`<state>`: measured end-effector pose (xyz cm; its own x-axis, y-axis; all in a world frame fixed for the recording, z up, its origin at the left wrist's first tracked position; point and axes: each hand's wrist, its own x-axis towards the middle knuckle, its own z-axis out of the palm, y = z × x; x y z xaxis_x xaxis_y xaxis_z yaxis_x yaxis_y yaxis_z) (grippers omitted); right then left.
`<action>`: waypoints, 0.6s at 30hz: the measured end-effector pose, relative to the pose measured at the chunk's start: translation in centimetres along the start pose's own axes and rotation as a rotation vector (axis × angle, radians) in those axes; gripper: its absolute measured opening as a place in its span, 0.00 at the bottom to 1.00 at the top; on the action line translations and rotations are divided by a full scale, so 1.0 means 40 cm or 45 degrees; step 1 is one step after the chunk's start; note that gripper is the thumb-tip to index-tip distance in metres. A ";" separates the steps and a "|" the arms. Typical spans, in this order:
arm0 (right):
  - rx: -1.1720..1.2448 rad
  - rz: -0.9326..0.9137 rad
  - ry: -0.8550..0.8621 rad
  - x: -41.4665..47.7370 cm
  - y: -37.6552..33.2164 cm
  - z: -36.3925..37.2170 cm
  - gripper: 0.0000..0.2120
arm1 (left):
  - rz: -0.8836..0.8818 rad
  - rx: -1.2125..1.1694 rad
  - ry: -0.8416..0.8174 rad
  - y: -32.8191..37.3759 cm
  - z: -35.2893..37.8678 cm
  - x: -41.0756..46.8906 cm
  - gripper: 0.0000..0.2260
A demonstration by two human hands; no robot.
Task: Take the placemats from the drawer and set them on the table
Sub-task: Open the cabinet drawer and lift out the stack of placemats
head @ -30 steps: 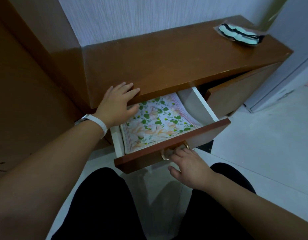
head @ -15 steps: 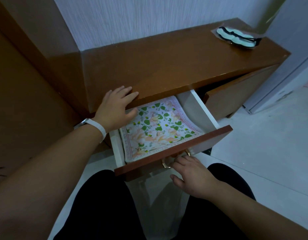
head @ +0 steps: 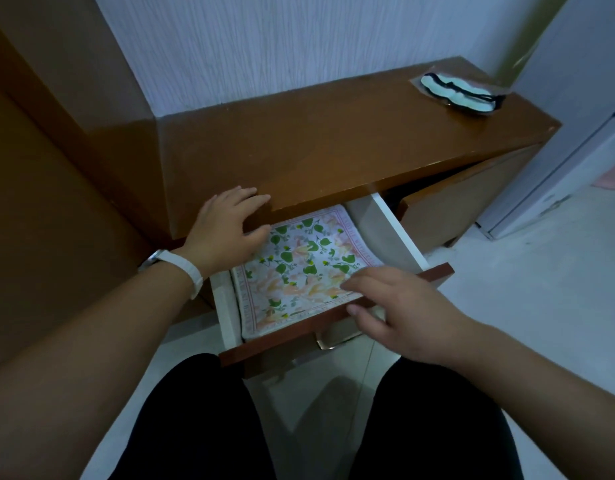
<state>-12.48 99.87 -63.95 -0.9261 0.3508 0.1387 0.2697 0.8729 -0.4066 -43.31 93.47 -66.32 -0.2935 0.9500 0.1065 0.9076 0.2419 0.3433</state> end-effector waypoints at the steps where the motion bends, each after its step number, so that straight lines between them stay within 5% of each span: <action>1: -0.031 0.030 -0.003 0.019 0.011 -0.014 0.18 | 0.032 -0.016 0.023 0.011 -0.003 -0.008 0.24; 12: -0.110 0.400 -0.252 0.164 0.206 0.081 0.23 | 0.390 0.096 0.029 0.052 0.094 -0.096 0.18; 18: 0.121 0.597 -0.320 0.182 0.216 0.107 0.21 | -0.193 -0.239 -0.351 0.066 0.111 -0.100 0.20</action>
<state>-18.01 108.50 -70.30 -0.7498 0.5934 -0.2925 0.6550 0.6037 -0.4544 -38.40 91.17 -70.00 -0.3050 0.9300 -0.2052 0.7815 0.3675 0.5042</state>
